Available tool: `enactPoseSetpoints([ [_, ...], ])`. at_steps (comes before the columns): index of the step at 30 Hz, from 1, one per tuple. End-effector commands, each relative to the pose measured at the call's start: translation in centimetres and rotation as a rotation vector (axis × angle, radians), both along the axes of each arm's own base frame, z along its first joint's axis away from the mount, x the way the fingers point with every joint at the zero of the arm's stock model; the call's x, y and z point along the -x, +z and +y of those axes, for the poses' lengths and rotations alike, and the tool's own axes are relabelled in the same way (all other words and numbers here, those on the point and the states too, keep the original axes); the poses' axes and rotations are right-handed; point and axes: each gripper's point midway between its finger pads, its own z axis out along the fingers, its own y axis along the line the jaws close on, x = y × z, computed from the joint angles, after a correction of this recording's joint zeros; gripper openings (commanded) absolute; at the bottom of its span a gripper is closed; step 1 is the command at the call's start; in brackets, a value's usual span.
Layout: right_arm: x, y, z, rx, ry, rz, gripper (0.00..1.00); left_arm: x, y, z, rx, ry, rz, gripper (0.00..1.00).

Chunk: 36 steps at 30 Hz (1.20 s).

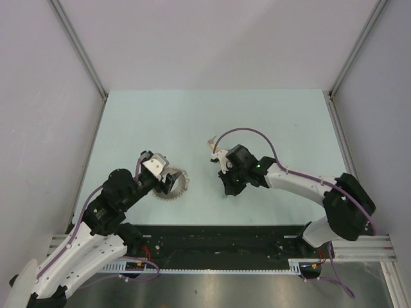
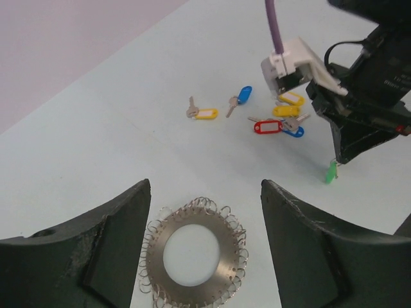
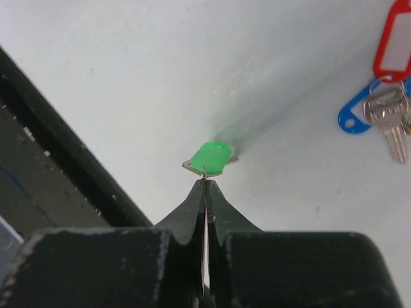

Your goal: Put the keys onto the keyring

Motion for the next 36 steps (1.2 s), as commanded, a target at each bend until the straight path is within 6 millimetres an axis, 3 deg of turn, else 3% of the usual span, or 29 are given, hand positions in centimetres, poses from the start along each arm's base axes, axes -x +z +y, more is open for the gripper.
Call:
enactPoseSetpoints([
  [1,-1.9,-0.7,2.8,-0.001,0.038,-0.031,0.00,-0.8,-0.1,1.2,-0.004,0.083,-0.008,0.74],
  [2,-2.6,-0.5,3.7,-0.015,0.042,-0.048,0.00,-0.8,-0.1,1.2,-0.004,0.086,-0.010,0.75],
  [7,-3.9,-3.3,5.4,0.022,0.076,-0.052,0.00,-0.9,-0.1,1.6,-0.003,0.103,-0.016,0.75],
  [10,-4.4,-3.6,6.3,0.011,0.086,-0.082,0.00,-0.9,-0.1,1.7,-0.006,0.112,-0.016,0.75],
  [23,-4.7,-4.7,7.3,0.028,0.117,-0.142,0.00,-0.9,-0.3,1.7,-0.006,0.114,-0.008,0.76],
  [33,-4.6,-3.9,6.3,0.070,0.100,-0.200,0.00,-1.1,-0.4,1.9,-0.007,0.130,-0.007,0.76],
  [36,-4.0,-2.1,6.1,0.049,0.099,-0.225,0.00,-1.2,-0.3,2.1,-0.008,0.140,-0.010,0.76],
])
